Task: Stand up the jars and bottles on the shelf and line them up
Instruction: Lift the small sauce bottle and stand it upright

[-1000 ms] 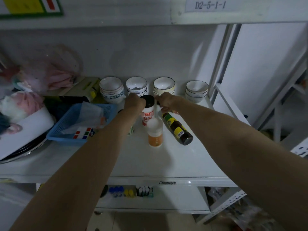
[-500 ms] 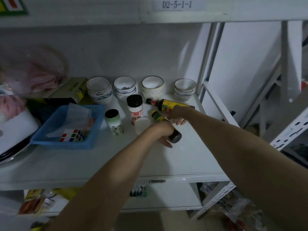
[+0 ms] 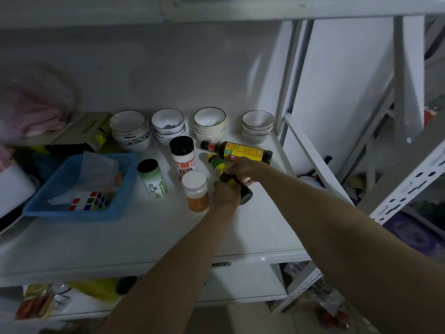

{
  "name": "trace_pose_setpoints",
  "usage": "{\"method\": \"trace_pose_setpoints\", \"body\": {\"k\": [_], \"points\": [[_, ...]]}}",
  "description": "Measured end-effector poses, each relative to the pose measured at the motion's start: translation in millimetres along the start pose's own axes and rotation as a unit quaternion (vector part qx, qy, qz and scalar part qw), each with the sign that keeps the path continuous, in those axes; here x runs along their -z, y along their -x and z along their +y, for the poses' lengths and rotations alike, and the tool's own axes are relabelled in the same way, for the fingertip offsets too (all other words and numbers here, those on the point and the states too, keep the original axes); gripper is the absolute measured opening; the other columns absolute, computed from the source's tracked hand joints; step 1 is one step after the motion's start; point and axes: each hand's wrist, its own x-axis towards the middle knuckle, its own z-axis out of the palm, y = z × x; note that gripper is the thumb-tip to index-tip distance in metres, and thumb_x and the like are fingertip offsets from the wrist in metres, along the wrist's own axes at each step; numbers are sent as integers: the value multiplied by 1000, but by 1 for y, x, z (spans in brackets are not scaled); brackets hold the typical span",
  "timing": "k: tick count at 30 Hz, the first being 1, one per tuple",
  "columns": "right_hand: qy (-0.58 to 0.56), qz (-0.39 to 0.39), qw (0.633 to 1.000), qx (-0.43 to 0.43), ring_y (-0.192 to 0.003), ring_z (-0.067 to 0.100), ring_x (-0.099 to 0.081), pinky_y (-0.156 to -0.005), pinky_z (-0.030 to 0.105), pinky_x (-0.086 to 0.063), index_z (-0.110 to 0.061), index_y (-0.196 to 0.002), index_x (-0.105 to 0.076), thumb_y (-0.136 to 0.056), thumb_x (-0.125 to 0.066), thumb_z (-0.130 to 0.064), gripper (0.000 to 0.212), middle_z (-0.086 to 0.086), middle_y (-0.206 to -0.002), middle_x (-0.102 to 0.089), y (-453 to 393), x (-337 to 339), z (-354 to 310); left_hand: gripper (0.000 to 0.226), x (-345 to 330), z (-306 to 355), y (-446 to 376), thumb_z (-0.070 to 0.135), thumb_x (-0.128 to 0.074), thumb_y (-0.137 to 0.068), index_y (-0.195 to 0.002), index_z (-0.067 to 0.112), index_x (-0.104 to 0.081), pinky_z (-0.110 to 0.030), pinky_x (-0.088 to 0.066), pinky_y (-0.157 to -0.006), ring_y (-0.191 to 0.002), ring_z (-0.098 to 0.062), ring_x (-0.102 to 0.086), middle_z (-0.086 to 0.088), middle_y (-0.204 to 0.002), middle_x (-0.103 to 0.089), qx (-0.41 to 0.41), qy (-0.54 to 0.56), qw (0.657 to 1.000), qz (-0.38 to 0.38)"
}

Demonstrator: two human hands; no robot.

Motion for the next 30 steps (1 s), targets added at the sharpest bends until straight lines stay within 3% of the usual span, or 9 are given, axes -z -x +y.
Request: {"method": "trace_pose_setpoints", "body": {"k": [2, 5, 8, 15, 18, 23, 26, 28, 30], "points": [[-57, -8, 998, 36, -88, 27, -56, -80, 39, -53, -4, -125, -59, -92, -61, -37, 46, 13, -97, -56, 6, 5, 1, 59, 2, 2, 1, 29, -62, -85, -132, -2, -42, -38, -48, -96, -116, -35, -58, -22, -127, -57, -50, -44, 997, 46], [-125, -19, 989, 81, -106, 28, -60, -98, 45, -51, -11, -121, -56, -92, -62, -28, 34, 11, -115, -62, 16, 15, 1, 46, 3, 2, 0, 17, -60, -86, -124, -4, -45, -38, -49, -91, -108, -36, -60, -23, -118, -61, -123, -55, 986, 95], [-139, -29, 986, 90, -119, 27, -59, -102, 46, -49, -12, -132, -48, -85, -71, -31, 55, 11, -128, -62, 24, 23, 2, 36, 2, 3, 6, 9, -58, -85, -118, -3, -48, -37, -50, -85, -100, -35, -62, -20, -109, -63, -164, -60, 976, 128], [-135, -40, 982, 125, -117, 26, -63, -101, 48, -50, -16, -129, -50, -65, -79, -29, 71, 9, -117, -66, 36, 27, 11, 20, -8, -7, 18, 9, -53, -87, -103, 1, -44, -30, -37, -68, -82, -22, -54, -20, -98, -63, -236, -29, 964, 120], [-149, -63, 976, 147, -101, 23, -64, -87, 35, -55, -12, -131, -48, -67, -73, -19, 70, 9, -107, -62, 40, 27, 15, 15, -9, -10, 16, 9, -54, -86, -96, 0, -47, -28, -35, -66, -84, -29, -57, -23, -96, -62, -259, -27, 959, 115], [-169, -97, 970, 147, -90, 19, -58, -82, 29, -50, -8, -122, -50, -72, -66, -2, 53, 4, -91, -58, 43, 29, 24, 29, -7, -11, 9, 8, -56, -85, -112, -3, -58, -37, -49, -79, -102, -37, -63, -24, -109, -67, -260, -70, 962, 49], [-137, -88, 978, 128, -100, 14, -58, -79, 23, -46, -15, -131, -49, -80, -71, -8, 56, 0, -109, -61, 49, 35, 29, 43, -6, -10, 9, 12, -57, -89, -130, 2, -51, -38, -47, -89, -114, -37, -60, -21, -125, -64, -241, -85, 967, 14], [-93, -60, 989, 93, -120, 18, -54, -86, 29, -47, -20, -141, -43, -81, -76, -23, 69, -2, -129, -57, 52, 38, 33, 51, -7, -10, 9, 13, -57, -90, -138, 5, -44, -39, -46, -95, -119, -37, -57, -20, -130, -61, -227, -84, 970, 7], [-50, -32, 996, 63, -121, 26, -55, -91, 38, -52, -14, -142, -40, -79, -78, -31, 76, 4, -132, -55, 52, 38, 36, 50, -8, -11, 9, 14, -58, -89, -137, 5, -45, -40, -46, -95, -118, -37, -58, -20, -129, -61, -219, -77, 973, 10]]}}
